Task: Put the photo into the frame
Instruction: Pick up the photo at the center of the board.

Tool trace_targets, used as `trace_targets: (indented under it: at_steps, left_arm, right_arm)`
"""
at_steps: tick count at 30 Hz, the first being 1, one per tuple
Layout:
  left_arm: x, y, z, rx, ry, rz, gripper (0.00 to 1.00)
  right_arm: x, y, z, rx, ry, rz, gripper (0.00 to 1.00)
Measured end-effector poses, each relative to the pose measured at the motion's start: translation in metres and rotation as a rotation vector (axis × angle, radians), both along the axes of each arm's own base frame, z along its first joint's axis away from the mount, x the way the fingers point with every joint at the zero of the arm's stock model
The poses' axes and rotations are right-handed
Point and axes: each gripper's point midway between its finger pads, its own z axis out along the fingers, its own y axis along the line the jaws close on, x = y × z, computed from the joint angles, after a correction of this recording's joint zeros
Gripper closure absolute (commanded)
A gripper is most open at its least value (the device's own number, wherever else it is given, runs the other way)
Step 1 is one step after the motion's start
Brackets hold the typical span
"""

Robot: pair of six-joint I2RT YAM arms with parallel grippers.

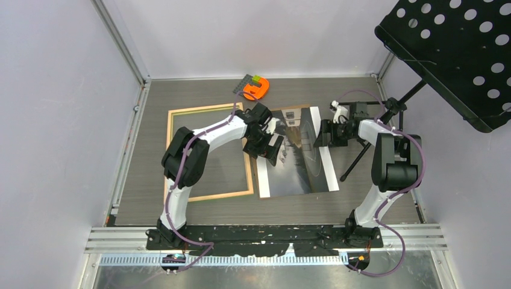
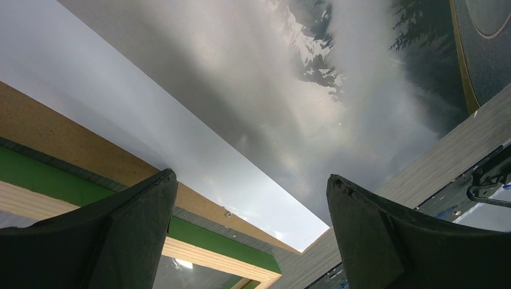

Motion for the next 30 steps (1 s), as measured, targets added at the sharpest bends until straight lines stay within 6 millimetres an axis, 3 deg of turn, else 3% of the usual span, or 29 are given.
trace_targets:
  at_steps: [30]
  left_arm:
    - [-0.001,-0.001,0.000,-0.006,0.003,-0.004,0.03]
  right_arm:
    - [-0.010,0.007,0.010,0.161,0.005,0.046,0.32]
